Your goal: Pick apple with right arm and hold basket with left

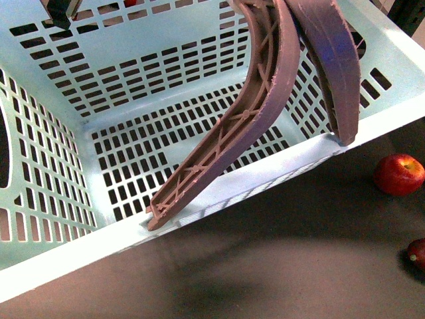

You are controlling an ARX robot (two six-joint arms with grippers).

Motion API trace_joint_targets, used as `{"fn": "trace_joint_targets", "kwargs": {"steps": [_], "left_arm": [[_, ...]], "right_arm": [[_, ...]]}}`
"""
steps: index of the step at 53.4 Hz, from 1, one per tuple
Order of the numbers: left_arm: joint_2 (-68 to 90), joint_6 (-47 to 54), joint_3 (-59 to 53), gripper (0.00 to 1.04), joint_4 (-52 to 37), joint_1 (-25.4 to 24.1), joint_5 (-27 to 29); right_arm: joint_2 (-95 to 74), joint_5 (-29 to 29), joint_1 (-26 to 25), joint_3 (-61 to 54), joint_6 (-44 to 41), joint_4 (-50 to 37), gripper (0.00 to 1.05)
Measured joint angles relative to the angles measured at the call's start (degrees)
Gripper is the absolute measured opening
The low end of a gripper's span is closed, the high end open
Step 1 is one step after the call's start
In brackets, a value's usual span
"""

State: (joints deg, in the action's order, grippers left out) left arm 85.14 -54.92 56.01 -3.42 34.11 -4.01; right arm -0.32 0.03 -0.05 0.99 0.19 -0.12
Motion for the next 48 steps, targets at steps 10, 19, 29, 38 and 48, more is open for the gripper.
{"fn": "trace_joint_targets", "kwargs": {"steps": [10, 19, 29, 38, 48], "left_arm": [[0.0, 0.0, 0.0, 0.15, 0.0, 0.0, 0.0], [0.0, 0.1, 0.0, 0.15, -0.1, 0.0, -0.3], [0.0, 0.2, 0.0, 0.15, -0.1, 0.0, -0.1], [0.0, 0.2, 0.0, 0.15, -0.1, 0.0, -0.2], [0.0, 0.2, 0.0, 0.15, -0.1, 0.0, -0.2]], "right_arm": [[-13.1, 17.0, 4.8, 8.0, 13.8, 21.0, 0.96], [-21.9, 12.3, 2.8, 8.3, 20.7, 19.9, 0.96], [-39.1, 4.5, -6.0, 8.2, 13.0, 2.6, 0.96], [-64.4, -0.7, -12.8, 10.2, 2.7, -18.7, 0.96], [-87.6, -1.8, -14.5, 17.5, -7.0, -34.8, 0.96]]}}
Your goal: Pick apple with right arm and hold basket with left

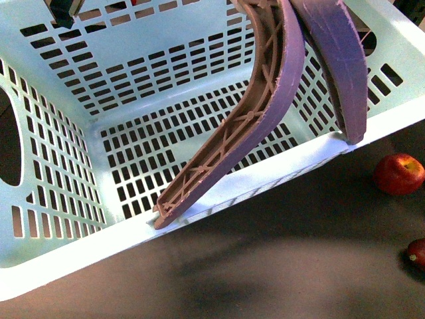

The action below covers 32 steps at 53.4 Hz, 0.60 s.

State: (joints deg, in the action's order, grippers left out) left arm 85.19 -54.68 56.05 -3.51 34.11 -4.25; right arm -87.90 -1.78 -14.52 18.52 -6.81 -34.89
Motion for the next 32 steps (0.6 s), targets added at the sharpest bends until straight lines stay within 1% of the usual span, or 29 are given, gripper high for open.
{"fn": "trace_joint_targets", "kwargs": {"steps": [3, 5, 9, 13, 21, 32], "left_arm": [[0.0, 0.0, 0.0, 0.15, 0.0, 0.0, 0.0], [0.0, 0.0, 0.0, 0.15, 0.0, 0.0, 0.0], [0.0, 0.0, 0.0, 0.15, 0.0, 0.0, 0.2], [0.0, 0.0, 0.0, 0.15, 0.0, 0.0, 0.1], [0.0, 0.0, 0.0, 0.15, 0.0, 0.0, 0.0], [0.0, 0.0, 0.0, 0.15, 0.0, 0.0, 0.1]], "right_arm": [[-9.4, -0.2, -0.1, 4.4, -3.5, -3.5, 0.96], [-15.3, -0.2, 0.0, 7.7, -5.6, -3.8, 0.96], [-26.5, 0.3, 0.7, 14.7, -9.2, -1.8, 0.96], [-34.4, 0.5, 1.8, 21.3, -10.9, 1.3, 0.96], [-40.6, 1.9, 3.3, 29.4, -11.4, 4.9, 0.96], [-46.2, 2.8, 3.6, 38.8, -11.0, 8.6, 0.96]]}}
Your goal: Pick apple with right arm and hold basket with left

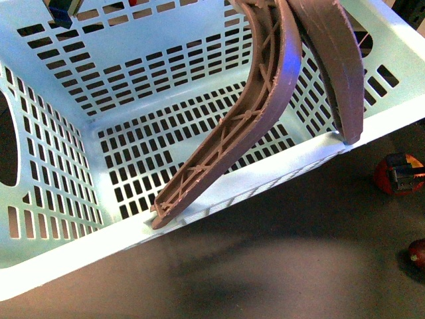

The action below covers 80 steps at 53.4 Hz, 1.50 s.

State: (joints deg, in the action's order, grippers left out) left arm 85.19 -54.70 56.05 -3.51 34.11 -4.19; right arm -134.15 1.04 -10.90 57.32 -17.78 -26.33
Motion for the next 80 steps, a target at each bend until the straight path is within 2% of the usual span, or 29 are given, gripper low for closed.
{"fn": "trace_joint_targets", "kwargs": {"steps": [34, 40, 47, 62, 73, 80], "left_arm": [[0.0, 0.0, 0.0, 0.15, 0.0, 0.0, 0.1], [0.0, 0.0, 0.0, 0.15, 0.0, 0.0, 0.0], [0.0, 0.0, 0.0, 0.15, 0.0, 0.0, 0.0], [0.0, 0.0, 0.0, 0.15, 0.0, 0.0, 0.0], [0.0, 0.0, 0.0, 0.15, 0.0, 0.0, 0.0], [0.0, 0.0, 0.0, 0.15, 0.0, 0.0, 0.0]], "right_arm": [[-12.8, -2.4, -1.0, 15.9, 9.3, 7.6, 0.96], [-13.0, -2.9, -1.0, 16.5, 10.5, 7.7, 0.83], [-13.0, -3.4, -1.1, 16.1, 11.0, 6.9, 0.81], [-9.2, -4.9, -1.8, 9.0, 10.6, 2.7, 0.81], [3.7, -8.4, -3.5, -2.7, 7.5, -3.0, 0.81], [14.5, -11.2, -4.0, -9.7, 5.8, -3.6, 0.81]]}}
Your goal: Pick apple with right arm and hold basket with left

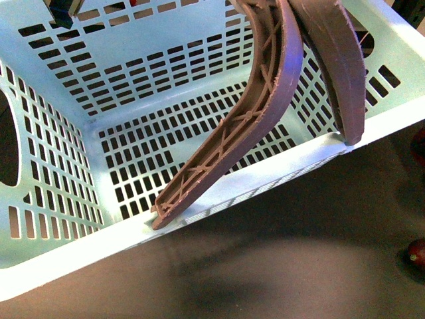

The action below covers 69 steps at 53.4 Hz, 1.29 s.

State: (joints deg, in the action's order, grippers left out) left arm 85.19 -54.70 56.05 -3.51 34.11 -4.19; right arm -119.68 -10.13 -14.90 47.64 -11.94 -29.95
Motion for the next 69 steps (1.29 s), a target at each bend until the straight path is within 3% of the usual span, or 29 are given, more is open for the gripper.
{"fn": "trace_joint_targets", "kwargs": {"steps": [13, 20, 28, 38, 50, 55, 59, 69], "left_arm": [[0.0, 0.0, 0.0, 0.15, 0.0, 0.0, 0.0], [0.0, 0.0, 0.0, 0.15, 0.0, 0.0, 0.0], [0.0, 0.0, 0.0, 0.15, 0.0, 0.0, 0.0], [0.0, 0.0, 0.0, 0.15, 0.0, 0.0, 0.0], [0.0, 0.0, 0.0, 0.15, 0.0, 0.0, 0.0], [0.0, 0.0, 0.0, 0.15, 0.0, 0.0, 0.0], [0.0, 0.0, 0.0, 0.15, 0.0, 0.0, 0.0], [0.0, 0.5, 0.0, 0.15, 0.0, 0.0, -0.1]], "right_arm": [[25.3, -5.9, 2.1, -11.4, -1.2, 6.8, 0.81], [42.6, -5.4, 8.4, -12.5, -0.2, 12.4, 0.81], [50.1, -2.7, 15.7, -11.0, 2.3, 13.9, 0.81], [49.5, 0.9, 27.1, -10.1, 4.8, 12.8, 0.81], [41.8, 3.8, 36.4, -10.1, 6.8, 9.2, 0.81], [39.1, 5.0, 38.6, -9.7, 7.6, 8.1, 0.82], [37.9, 6.6, 39.2, -9.5, 8.0, 7.8, 0.97], [39.6, 10.8, 39.3, -9.6, 8.0, 7.8, 0.96]]}}
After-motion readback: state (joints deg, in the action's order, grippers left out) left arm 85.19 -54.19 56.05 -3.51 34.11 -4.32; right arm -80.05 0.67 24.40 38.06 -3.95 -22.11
